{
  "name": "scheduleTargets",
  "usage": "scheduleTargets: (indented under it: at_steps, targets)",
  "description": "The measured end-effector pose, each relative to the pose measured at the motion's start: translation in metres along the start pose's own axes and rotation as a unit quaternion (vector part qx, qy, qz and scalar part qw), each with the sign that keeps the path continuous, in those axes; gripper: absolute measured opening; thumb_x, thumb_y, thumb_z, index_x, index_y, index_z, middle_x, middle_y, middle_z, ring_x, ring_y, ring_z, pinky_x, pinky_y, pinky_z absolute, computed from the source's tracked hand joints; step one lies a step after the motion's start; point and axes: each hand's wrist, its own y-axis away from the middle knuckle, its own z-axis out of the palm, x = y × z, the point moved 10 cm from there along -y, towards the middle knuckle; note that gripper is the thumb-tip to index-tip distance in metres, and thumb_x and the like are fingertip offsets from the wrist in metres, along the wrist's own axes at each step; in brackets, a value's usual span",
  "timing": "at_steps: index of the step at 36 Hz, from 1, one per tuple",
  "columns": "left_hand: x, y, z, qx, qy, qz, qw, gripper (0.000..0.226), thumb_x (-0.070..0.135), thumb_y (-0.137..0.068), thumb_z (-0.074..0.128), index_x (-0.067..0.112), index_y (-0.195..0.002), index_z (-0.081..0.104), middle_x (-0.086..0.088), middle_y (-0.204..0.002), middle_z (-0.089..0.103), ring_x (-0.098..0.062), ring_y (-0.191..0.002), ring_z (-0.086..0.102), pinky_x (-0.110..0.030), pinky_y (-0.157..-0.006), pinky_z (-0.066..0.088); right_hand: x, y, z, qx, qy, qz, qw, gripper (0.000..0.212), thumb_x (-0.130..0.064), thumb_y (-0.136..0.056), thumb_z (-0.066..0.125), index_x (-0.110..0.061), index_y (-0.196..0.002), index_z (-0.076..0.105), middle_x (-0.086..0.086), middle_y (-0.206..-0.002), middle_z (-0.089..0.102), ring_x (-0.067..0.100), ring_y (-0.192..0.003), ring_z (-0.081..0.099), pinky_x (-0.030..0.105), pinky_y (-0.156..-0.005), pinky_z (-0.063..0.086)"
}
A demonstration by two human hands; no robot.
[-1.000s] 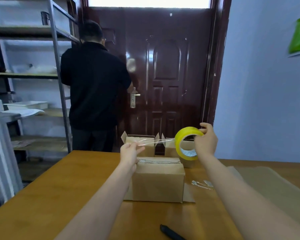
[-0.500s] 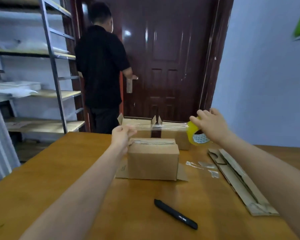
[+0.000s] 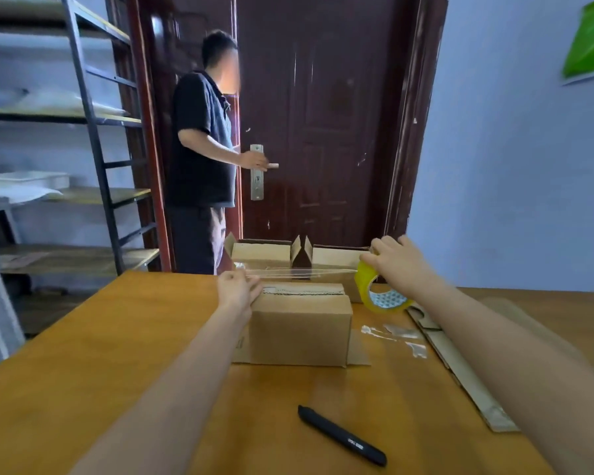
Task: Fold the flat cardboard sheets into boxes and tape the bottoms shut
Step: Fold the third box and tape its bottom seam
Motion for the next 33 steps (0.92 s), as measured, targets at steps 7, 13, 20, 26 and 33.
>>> scheduleTargets:
  at_steps: [7, 13, 20, 26, 33]
  targets:
    - [0.000, -0.002, 0.000, 0.010, -0.019, 0.022, 1.000, 0.018, 0.011, -0.102, 0.037, 0.009, -0.119, 0.044, -0.008, -0.131, 0.053, -0.024, -0.109, 0.060, -0.034, -0.095, 0.050, -0.016, 0.006, 0.011, -0.019, 0.062, -0.023, 0.998, 0.041, -0.011, -0.090, 0.056, -0.014, -0.129, 0.045, 0.013, -0.131, 0.046, 0.030, -0.120, 0.043, 0.039, -0.093, 0.034]
    - [-0.006, -0.006, -0.002, 0.025, -0.020, 0.008, 0.999, 0.010, 0.009, -0.101, 0.040, 0.008, -0.094, 0.047, -0.007, -0.115, 0.053, -0.023, -0.096, 0.061, -0.033, -0.096, 0.050, -0.024, 0.007, 0.019, -0.038, 0.071, -0.031, 0.996, 0.041, -0.012, -0.091, 0.056, -0.011, -0.130, 0.042, 0.014, -0.135, 0.043, 0.031, -0.127, 0.038, 0.039, -0.098, 0.032]
    - [-0.008, -0.006, -0.005, 0.040, -0.043, 0.015, 0.998, 0.007, 0.009, -0.100, 0.042, 0.008, -0.097, 0.048, -0.009, -0.124, 0.056, -0.023, -0.105, 0.064, -0.030, -0.091, 0.050, -0.029, 0.010, 0.024, -0.057, 0.074, -0.033, 0.995, 0.043, -0.012, -0.090, 0.057, -0.012, -0.130, 0.041, 0.015, -0.136, 0.042, 0.030, -0.128, 0.037, 0.039, -0.101, 0.031]
    - [-0.010, -0.009, -0.005, 0.039, -0.011, 0.017, 0.999, 0.012, 0.007, -0.101, 0.040, 0.002, -0.095, 0.050, -0.008, -0.131, 0.053, -0.026, -0.106, 0.063, -0.030, -0.094, 0.049, -0.034, 0.012, 0.027, -0.065, 0.060, -0.033, 0.996, 0.045, -0.011, -0.090, 0.058, -0.012, -0.131, 0.040, 0.014, -0.133, 0.044, 0.030, -0.124, 0.039, 0.038, -0.100, 0.032]
    - [-0.012, -0.006, -0.007, 0.054, 0.002, 0.013, 0.998, 0.025, 0.007, -0.100, 0.043, 0.009, -0.076, 0.047, -0.010, -0.112, 0.054, -0.021, -0.098, 0.058, -0.027, -0.094, 0.048, -0.044, 0.017, 0.038, -0.070, 0.037, -0.023, 0.997, 0.047, -0.009, -0.088, 0.059, -0.012, -0.131, 0.042, 0.015, -0.134, 0.043, 0.030, -0.125, 0.039, 0.038, -0.099, 0.031]
